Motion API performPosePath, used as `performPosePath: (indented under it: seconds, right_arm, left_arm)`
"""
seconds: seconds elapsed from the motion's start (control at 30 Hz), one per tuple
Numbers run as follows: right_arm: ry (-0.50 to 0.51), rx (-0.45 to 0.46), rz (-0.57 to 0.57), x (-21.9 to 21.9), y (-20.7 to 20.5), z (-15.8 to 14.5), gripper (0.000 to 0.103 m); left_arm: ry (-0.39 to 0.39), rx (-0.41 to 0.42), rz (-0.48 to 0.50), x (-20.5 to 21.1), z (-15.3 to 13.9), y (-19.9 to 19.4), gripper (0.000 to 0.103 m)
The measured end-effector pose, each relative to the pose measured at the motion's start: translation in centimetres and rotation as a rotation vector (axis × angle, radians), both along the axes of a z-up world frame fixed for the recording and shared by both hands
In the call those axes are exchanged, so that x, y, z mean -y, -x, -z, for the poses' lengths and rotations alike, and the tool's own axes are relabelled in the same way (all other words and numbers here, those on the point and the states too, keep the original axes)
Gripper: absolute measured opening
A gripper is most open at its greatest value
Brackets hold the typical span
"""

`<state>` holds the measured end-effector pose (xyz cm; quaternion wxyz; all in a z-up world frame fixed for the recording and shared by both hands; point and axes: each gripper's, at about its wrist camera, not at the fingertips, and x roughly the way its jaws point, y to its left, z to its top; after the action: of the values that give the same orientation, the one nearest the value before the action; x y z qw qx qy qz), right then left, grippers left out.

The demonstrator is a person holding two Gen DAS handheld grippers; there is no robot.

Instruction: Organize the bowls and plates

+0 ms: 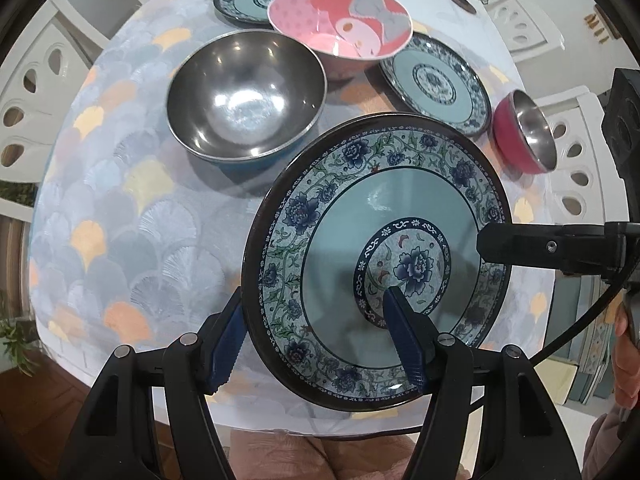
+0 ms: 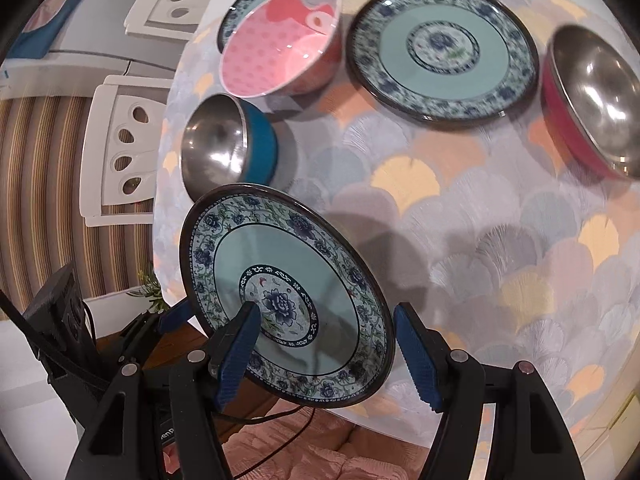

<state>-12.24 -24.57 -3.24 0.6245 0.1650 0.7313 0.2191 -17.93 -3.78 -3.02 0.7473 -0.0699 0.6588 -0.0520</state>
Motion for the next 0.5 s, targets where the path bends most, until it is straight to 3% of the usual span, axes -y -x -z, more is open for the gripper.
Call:
performPosePath:
  seconds: [0.5]
  right_arm:
    - [-0.031, -0.003, 0.071, 1.1, 0.9, 4.2, 0.068]
  left_arm:
    - [0.003, -0.024, 0.032, 0.7, 3.4, -0.5, 0.064]
